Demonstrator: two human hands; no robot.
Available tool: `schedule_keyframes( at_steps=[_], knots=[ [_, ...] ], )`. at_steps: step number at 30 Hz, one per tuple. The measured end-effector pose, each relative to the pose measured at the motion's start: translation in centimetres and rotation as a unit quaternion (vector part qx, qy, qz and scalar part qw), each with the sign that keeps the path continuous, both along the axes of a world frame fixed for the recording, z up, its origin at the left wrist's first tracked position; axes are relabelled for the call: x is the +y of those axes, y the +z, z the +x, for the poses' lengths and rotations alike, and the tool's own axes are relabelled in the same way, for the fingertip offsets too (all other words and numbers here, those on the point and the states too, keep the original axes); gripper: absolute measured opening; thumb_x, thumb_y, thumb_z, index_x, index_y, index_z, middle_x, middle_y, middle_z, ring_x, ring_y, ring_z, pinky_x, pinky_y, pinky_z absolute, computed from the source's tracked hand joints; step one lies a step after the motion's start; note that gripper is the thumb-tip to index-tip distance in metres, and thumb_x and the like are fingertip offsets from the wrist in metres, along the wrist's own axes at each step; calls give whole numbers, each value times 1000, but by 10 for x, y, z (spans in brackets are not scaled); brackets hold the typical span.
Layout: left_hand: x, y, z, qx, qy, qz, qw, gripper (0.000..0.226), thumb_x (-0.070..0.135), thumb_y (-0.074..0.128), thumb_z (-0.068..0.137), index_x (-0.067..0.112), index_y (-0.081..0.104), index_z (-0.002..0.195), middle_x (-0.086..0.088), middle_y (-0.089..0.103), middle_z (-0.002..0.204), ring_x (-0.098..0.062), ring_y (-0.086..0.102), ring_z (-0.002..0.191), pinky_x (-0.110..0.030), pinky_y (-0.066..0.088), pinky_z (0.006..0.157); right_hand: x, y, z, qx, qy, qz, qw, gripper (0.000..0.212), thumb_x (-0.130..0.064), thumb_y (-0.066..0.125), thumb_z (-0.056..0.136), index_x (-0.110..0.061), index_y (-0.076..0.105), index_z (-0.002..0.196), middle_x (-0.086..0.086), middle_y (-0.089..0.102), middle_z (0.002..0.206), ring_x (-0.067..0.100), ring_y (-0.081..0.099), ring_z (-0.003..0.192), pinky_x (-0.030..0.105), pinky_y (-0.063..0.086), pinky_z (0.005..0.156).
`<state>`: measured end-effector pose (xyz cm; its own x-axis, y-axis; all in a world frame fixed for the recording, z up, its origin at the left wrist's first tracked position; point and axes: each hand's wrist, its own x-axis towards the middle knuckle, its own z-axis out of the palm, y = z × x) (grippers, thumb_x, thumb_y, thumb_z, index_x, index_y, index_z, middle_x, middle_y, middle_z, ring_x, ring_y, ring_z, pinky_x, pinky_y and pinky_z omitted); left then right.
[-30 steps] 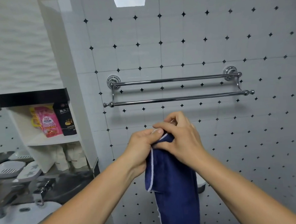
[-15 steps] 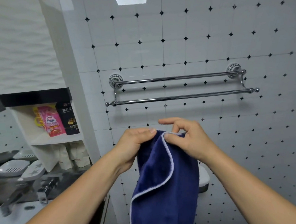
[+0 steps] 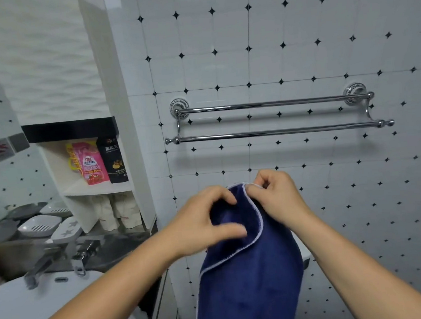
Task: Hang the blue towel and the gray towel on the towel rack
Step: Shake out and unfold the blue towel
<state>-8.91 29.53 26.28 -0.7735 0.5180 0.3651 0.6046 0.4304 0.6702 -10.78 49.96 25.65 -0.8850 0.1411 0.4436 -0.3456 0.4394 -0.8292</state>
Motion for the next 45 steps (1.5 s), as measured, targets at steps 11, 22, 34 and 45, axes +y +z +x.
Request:
schedule_keyframes(
  at_steps=[11,22,34,45],
  knots=[
    [27,-17,-11,88,178,56,978,7,18,68,83,22,63,85,7,60,89,-14,60,85,-25,41,72,10,6,3,6,52,-55,997,30,-17,76,78,-20,56,56,-2,52,54,15,42,53,28,34,52],
    [-2,29,-39,-96,-7,51,994,19,2,84,70,20,80,75,8,73,78,-8,67,75,-20,50,72,43,13,22,-56,163,30,985,33,10,69,78,-9,52,57,-4,71,74,10,63,66,22,48,61],
    [-24,68,-50,28,120,139,983,25,1,81,73,24,72,71,12,73,69,1,64,68,-14,52,71,44,-57,24,-322,176,391,844,29,-40,64,67,-14,51,68,-8,54,60,16,49,60,30,37,56],
    [-96,46,-74,14,239,139,961,20,0,82,71,19,74,74,13,71,64,-1,63,62,-8,50,65,75,-31,23,-114,214,-61,968,28,5,77,69,-14,57,68,-6,59,67,10,56,60,19,44,57]
  ],
)
